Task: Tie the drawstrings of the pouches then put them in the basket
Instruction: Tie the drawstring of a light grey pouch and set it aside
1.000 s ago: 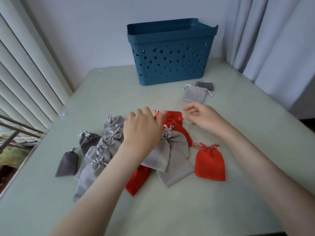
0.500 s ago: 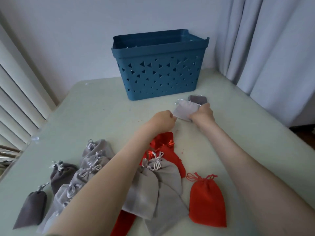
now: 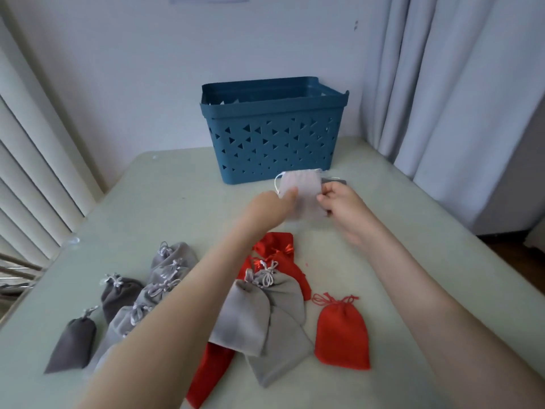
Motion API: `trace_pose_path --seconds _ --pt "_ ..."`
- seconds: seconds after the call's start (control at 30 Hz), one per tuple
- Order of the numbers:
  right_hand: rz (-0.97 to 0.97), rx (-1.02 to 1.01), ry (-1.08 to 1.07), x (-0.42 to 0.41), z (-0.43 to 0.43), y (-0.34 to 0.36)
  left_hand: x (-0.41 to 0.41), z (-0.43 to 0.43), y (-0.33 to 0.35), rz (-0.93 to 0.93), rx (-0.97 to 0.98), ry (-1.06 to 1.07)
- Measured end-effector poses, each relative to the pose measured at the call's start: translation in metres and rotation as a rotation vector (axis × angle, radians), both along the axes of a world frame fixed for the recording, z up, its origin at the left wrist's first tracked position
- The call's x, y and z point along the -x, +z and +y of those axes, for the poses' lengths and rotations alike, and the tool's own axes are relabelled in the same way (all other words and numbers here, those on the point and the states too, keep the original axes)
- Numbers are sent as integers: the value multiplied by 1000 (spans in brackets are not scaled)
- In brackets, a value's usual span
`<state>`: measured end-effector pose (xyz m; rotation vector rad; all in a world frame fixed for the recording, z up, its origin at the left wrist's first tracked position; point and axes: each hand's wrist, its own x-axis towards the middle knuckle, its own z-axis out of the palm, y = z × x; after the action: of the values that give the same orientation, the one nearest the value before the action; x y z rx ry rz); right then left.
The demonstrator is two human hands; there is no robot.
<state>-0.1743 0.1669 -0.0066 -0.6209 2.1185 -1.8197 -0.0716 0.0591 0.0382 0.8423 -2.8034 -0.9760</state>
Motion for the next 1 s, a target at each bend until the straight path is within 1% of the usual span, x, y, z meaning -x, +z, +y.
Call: trace_pose_path --seconds 0.03,0.1,0.17,0.2,0.23,0.27,0.3,0.37,0.43,0.5,0.57,0.6,0.7,0.83,0.93,1.0 --pt "-70 118 69 -15 5 9 -10 -2 3 44 -106 47" --pt "-196 303 195 -46 15 23 -34 -7 4 147 -425 97" --pt "-284 396 286 -73 21 26 -61 -7 3 285 -797 94" --pt "-318 417 318 -85 21 25 -74 -7 -1 363 -945 94" --pt "-344 426 345 -95 21 22 -82 -8 -8 438 -1026 104" --pt "-367 425 368 -105 19 19 -91 -9 -17 498 -1039 132" --pt "-385 408 382 -111 16 15 -97 -9 -25 544 -997 177" --pt "-421 340 390 -123 9 8 -110 -8 -41 603 -859 246" --pt "-442 268 333 -128 1 -2 -118 -5 -53 642 -756 236" --pt "-379 249 231 -130 -5 -14 -125 -1 -61 625 -710 163" --pt "-283 214 166 -131 -6 -27 -129 0 -72 621 -741 58" --pt "-235 184 170 -132 -6 -32 -130 -1 -77 634 -757 29" --pt "-126 113 175 -134 -7 -44 -131 -3 -82 684 -818 85" --pt "-72 103 139 -136 -10 -49 -127 -6 -86 708 -937 186" --pt "-83 138 145 -135 -13 -50 -126 -6 -86 736 -1022 204" --pt "-79 162 121 -135 -13 -48 -127 -7 -85 770 -1040 171"
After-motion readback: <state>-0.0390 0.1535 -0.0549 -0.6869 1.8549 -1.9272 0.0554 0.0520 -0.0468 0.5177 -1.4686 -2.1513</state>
